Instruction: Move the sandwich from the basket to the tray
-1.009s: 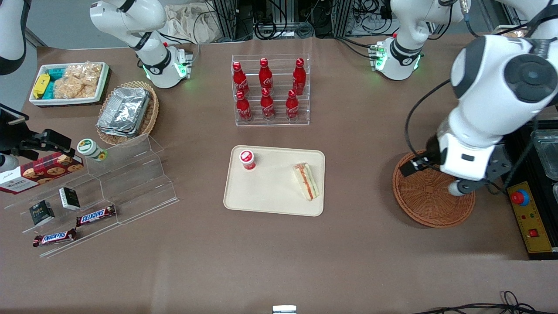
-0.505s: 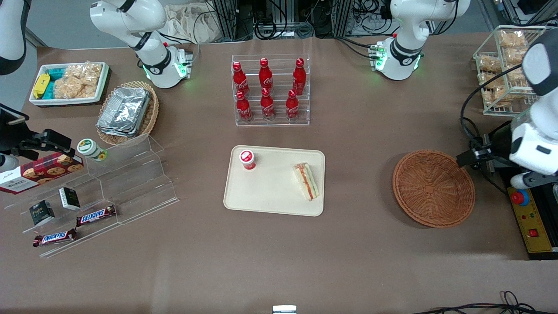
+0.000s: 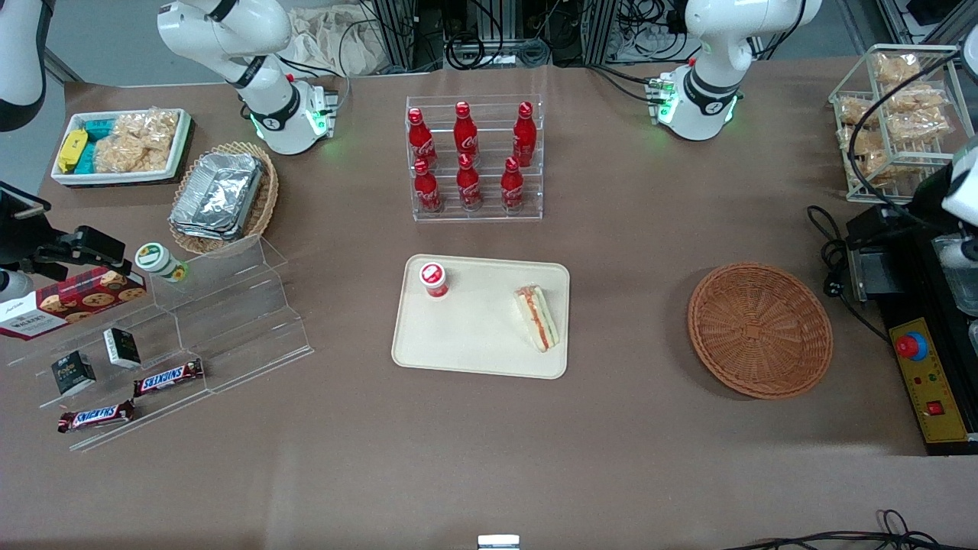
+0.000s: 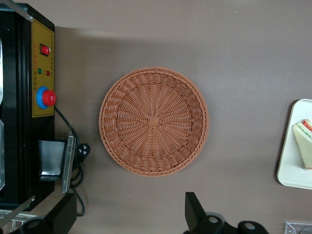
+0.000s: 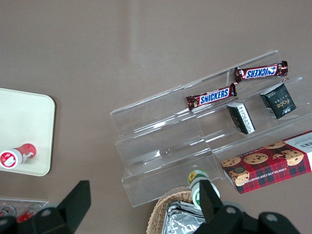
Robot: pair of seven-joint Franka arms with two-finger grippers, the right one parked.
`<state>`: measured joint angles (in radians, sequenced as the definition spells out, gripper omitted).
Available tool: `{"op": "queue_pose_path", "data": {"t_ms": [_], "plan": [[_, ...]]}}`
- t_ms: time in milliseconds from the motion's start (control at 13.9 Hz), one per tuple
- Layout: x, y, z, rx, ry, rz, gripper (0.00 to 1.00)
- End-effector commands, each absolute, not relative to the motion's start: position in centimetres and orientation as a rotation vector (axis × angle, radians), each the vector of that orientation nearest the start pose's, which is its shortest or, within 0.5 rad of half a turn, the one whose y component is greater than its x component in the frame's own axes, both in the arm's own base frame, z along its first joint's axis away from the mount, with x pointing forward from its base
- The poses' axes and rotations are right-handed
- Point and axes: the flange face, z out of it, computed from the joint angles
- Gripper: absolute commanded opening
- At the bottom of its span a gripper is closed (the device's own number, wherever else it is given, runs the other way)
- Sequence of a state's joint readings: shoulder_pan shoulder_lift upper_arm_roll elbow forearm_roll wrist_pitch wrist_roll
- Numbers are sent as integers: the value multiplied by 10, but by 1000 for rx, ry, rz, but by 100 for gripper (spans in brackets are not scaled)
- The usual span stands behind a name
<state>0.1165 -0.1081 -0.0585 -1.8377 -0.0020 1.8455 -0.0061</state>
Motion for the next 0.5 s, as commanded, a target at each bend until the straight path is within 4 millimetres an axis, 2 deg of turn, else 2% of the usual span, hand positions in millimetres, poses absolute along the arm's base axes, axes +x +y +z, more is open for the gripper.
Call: {"op": "queue_pose_path", "data": {"t_ms": [0, 216, 432], "plan": [[486, 33, 576, -3101, -56, -307, 100], [482, 45, 574, -3113, -104, -304, 100], [486, 46, 572, -3111, -98, -259, 100]]}}
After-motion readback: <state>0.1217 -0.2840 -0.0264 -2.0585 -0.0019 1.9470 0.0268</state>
